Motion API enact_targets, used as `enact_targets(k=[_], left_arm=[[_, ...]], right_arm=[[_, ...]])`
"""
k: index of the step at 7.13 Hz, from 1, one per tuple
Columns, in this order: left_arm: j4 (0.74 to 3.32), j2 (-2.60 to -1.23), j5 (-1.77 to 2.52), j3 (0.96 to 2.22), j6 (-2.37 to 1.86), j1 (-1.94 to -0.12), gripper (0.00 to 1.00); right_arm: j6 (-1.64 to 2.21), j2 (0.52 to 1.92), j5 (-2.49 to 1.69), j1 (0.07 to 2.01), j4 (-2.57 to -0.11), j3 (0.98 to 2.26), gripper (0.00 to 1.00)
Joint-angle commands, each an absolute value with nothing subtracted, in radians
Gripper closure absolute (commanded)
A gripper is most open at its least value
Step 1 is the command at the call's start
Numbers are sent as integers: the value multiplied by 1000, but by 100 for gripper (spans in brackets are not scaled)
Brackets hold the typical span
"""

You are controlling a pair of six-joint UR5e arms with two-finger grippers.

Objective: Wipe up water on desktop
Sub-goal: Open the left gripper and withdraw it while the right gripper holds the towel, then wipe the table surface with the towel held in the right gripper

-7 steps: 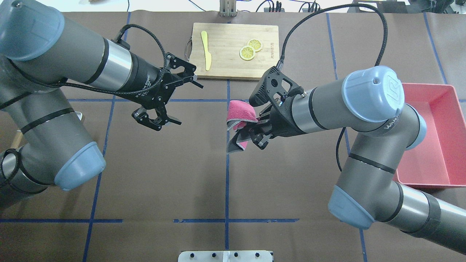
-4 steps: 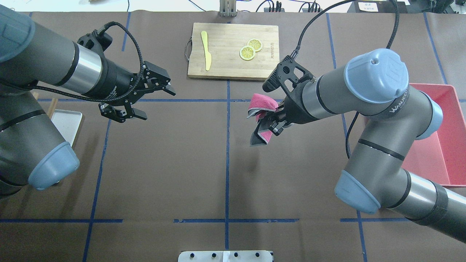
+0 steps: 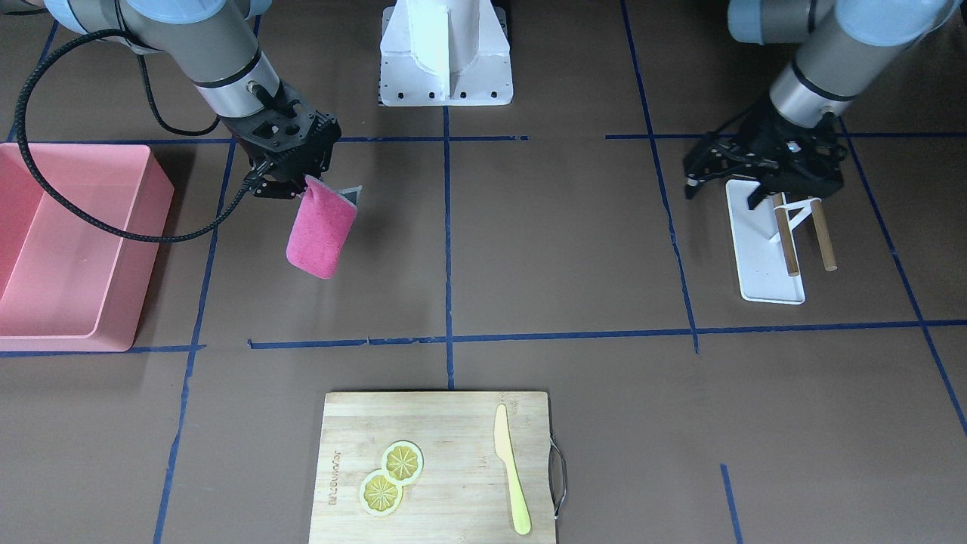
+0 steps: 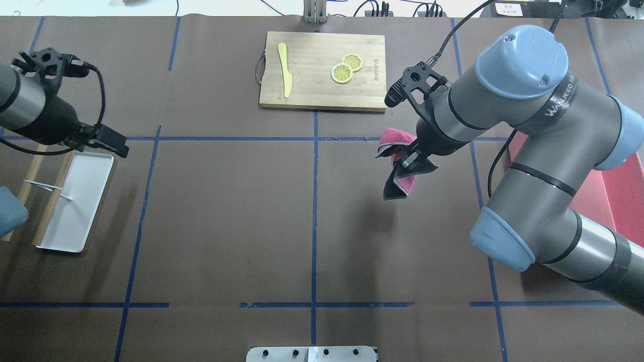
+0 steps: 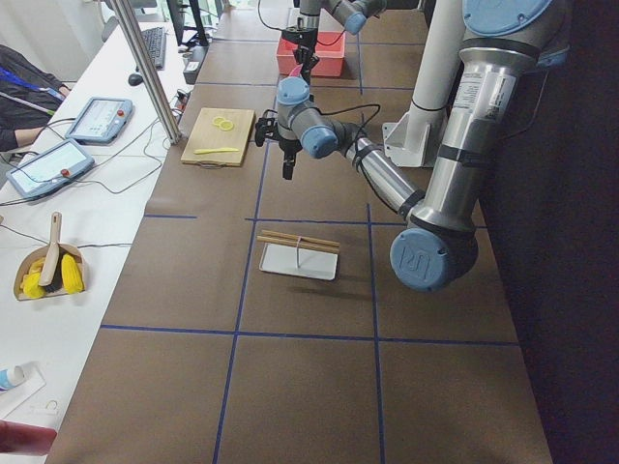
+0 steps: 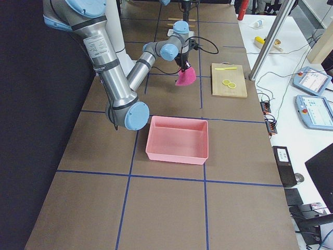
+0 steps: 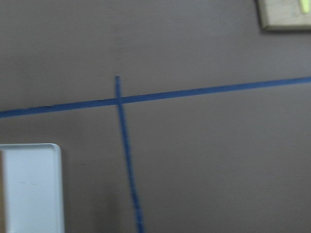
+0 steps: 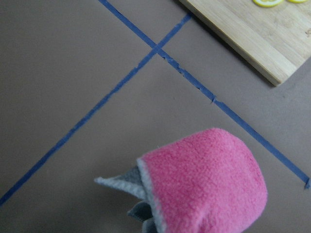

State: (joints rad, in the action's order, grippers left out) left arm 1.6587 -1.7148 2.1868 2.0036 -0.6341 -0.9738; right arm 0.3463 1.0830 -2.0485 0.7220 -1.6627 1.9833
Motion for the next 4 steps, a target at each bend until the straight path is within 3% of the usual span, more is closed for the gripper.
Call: enact_targets(k=[1,4], left_arm=[[1638,-1565,2192,1991,-289,-1122,0],[1577,-1430,2238,1935,-183,-1358,0]], right_arm=[[348,1081,-2051,732,-1758,1996,100],[350,1081,-2051,730,-1758,1996,100]])
